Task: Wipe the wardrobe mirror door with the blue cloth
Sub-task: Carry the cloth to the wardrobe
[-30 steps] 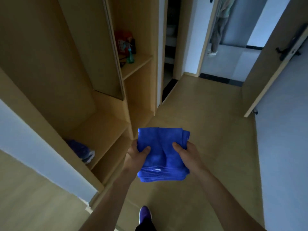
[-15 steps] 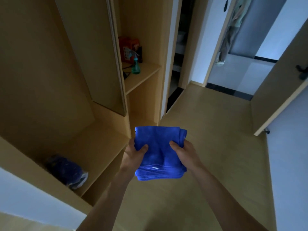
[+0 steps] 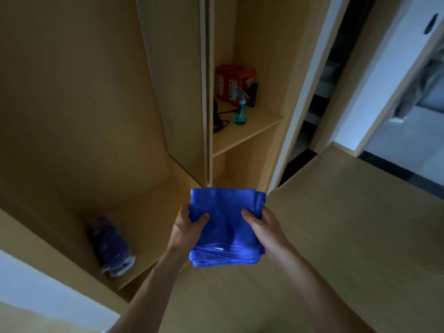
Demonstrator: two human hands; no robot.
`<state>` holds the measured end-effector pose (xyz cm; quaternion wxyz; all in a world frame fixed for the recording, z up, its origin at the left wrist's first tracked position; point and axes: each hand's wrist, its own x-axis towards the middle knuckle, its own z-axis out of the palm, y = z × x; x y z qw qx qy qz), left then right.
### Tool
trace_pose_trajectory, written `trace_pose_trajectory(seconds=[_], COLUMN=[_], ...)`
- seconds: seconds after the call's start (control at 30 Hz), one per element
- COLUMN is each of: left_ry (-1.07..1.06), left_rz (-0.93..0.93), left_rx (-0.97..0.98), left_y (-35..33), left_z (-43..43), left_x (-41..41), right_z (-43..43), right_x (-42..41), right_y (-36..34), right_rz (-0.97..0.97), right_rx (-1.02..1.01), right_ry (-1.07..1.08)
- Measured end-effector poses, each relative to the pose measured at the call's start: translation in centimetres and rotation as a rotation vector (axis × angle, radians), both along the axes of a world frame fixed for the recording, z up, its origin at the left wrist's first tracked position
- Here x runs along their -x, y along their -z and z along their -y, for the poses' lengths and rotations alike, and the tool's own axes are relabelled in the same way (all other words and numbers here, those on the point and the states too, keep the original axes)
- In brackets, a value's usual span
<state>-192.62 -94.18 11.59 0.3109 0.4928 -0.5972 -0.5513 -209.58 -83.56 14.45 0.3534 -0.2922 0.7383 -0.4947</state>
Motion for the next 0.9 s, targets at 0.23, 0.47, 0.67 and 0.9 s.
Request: trace_pose_trajectory(seconds=[0.23,0.47,0.67,0.9], left_ry=[-0.176,-0.325,-0.347,-0.261], left_rz=[0.003,0.035,-0.04,-0.062], left_rx=[-0.008,-0.004,-0.064,-0.127], left_y=[-0.6,-1.0,-1.1,-1.0], left_z=[1.6,3.1,6.0,11.3], left_x=[5.3,5.9,5.2,4.3], right_z=[4.4,8.8,12.4,17.2], right_x=[7.6,9.1,8.6,8.1], right_y=[-0.1,0.1,-0.1,-1.2], right_rz=[0.029,0.064,0.116,0.119], right_rx=[0.013,-0.004,-0.02,-0.041], right_ry=[-0.176,-0.311,-0.35,-0.346])
